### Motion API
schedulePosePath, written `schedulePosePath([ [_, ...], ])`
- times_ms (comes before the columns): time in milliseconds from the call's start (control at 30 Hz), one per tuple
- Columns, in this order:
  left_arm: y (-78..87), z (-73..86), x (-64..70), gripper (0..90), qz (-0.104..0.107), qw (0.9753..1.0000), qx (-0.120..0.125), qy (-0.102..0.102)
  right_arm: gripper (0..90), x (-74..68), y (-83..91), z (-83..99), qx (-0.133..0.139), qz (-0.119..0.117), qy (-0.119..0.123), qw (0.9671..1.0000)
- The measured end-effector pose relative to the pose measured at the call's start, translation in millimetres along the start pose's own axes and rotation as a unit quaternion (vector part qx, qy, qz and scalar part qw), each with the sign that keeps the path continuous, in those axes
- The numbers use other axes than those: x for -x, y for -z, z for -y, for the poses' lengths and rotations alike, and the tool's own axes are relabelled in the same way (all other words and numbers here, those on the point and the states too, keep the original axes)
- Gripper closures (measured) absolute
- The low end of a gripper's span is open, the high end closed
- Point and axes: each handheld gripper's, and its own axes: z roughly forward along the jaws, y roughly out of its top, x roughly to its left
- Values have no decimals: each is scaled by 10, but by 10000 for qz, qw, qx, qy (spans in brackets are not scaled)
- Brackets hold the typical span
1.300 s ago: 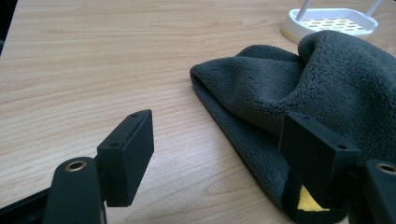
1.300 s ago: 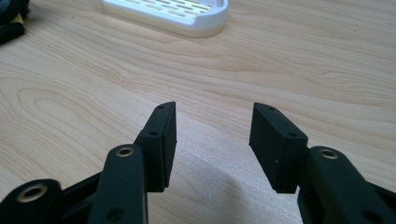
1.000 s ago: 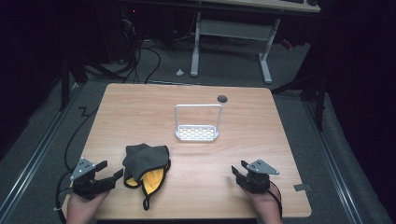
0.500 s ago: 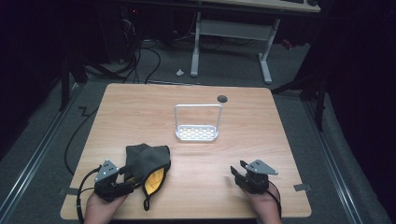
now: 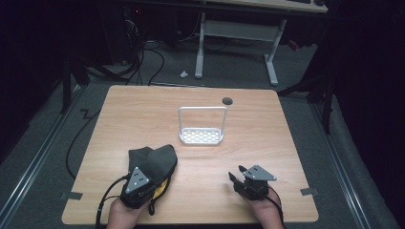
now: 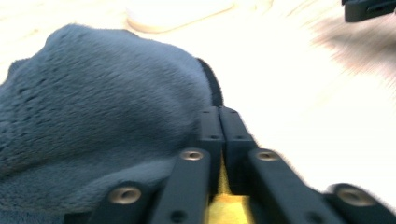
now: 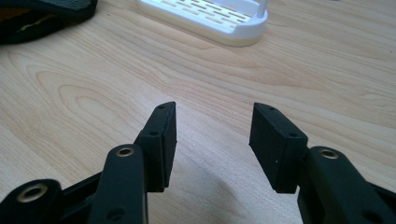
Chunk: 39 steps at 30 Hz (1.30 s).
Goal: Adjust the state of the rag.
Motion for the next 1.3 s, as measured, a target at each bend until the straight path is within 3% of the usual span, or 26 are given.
schedulePosePath([
  [33, 45, 8, 6, 640, -37, 10000, 44, 33, 519, -5, -1, 1, -4, -9, 11, 10000],
  [100, 115, 32, 3, 512, -141, 9998, 113, 1, 520, -7, 0, 3, -6, -13, 12, 10000],
  [133, 203, 73, -5, 467, -448, 9989, 79, -62, 520, -1, 6, 6, -2, -14, -11, 10000],
  [200, 232, 99, -31, 379, -735, 9972, -63, -91, 520, 10, 13, 10, -9, -15, -50, 10000],
  [233, 232, 99, -31, 329, -735, 9972, -63, -91, 520, 16, 12, 11, -10, -10, -75, 10000],
  [267, 181, 117, -84, 285, -915, 9954, -273, -1, 520, 20, 10, 12, -8, -12, -89, 10000],
  [300, 138, 128, -111, 274, -915, 9951, -370, 74, 520, 22, 10, 12, -11, -12, -92, 10000],
  [367, 51, 137, -143, 345, -971, 9940, -492, 69, 520, 20, 9, 11, -6, -8, -91, 10000],
  [433, 29, 127, -156, 581, -990, 9939, -494, 32, 520, 20, 12, 11, 3, -4, -68, 10000],
  [467, 53, 93, -184, 702, -998, 9947, -204, 169, 520, 22, 16, 12, 2, 1, -72, 10000],
  [533, 102, 44, -201, 787, -810, 9959, 126, 371, 521, 29, 17, 16, 7, -5, -86, 10000],
  [567, 102, 44, -201, 797, -810, 9959, 126, 371, 521, 29, 17, 16, 7, -5, -86, 10000],
  [600, 147, 8, -163, 801, -693, 9964, 374, 319, 521, 39, 12, 20, -13, 2, -98, 10000],
  [633, 147, 8, -163, 803, -693, 9964, 374, 319, 521, 40, 10, 21, -6, -2, -102, 9999],
  [667, 212, -42, -75, 803, -598, 9955, 717, 154, 521, 41, 8, 17, -18, -6, -100, 9999],
  [700, 246, -63, -43, 803, -512, 9943, 928, 120, 521, 38, 5, 13, 4, -10, -88, 10000],
  [767, 285, -99, -3, 803, -405, 9921, 1183, 137, 519, 22, 6, 3, 7, -30, -89, 10000],
  [900, 242, -104, 48, 802, -184, 9929, 1172, 126, 504, -42, 19, -43, 58, -169, -76, 9998],
  [1000, 173, -80, 99, 791, -24, 9940, 1088, 80, 457, -289, 42, -214, 293, -606, -36, 9977],
  [1033, 147, -79, 120, 791, 75, 9943, 1064, 82, 457, -289, 42, -214, 293, -606, -36, 9977],
  [1067, 112, -77, 152, 781, 171, 9948, 1001, 60, 433, -466, 30, -323, 359, -796, 155, 9961],
  [1167, 61, -67, 187, 771, 267, 9955, 904, 6, 404, -722, -20, -469, 377, -1098, 445, 9922],
  [1233, 36, -63, 202, 769, 342, 9956, 876, 33, 403, -931, -101, -558, 313, -1359, 675, 9879],
  [1300, 27, -63, 208, 767, 392, 9957, 842, 22, 403, -1102, -190, -620, 269, -1477, 876, 9848],
])
